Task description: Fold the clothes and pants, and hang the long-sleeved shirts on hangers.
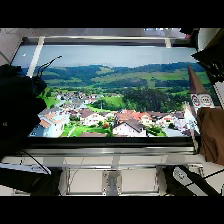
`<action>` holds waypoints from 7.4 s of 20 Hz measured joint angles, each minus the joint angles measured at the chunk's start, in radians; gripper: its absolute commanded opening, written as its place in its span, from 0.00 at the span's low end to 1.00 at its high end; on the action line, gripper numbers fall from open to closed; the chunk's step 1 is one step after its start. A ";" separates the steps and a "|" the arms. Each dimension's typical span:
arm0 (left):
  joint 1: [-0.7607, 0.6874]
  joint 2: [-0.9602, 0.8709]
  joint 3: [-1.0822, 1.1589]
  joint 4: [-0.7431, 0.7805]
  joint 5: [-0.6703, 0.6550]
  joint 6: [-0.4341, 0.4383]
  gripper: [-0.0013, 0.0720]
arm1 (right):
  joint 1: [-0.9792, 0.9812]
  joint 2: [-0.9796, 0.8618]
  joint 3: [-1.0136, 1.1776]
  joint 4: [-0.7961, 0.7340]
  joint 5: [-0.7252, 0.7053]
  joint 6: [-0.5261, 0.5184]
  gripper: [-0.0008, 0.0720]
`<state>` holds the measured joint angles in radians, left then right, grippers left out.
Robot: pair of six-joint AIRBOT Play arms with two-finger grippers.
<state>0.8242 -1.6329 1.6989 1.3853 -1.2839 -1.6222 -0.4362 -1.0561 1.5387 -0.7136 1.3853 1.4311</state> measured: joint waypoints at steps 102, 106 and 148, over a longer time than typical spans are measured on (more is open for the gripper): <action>-1.386 0.654 -1.489 -1.266 0.922 0.287 0.04 | 0.001 -0.104 -0.911 -0.050 -0.261 -0.397 0.71; -1.386 0.655 -1.489 -1.266 0.922 0.292 0.04 | 0.063 -0.144 -0.919 -0.038 -0.273 -0.396 0.71; -0.800 0.635 -0.247 -0.256 0.021 0.209 0.04 | 0.294 0.306 -0.579 0.126 0.006 -0.112 0.11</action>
<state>0.0238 -0.9977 1.4517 1.1294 -1.2629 -1.4136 -0.1425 -0.7498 0.9596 -0.5873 1.3914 1.3190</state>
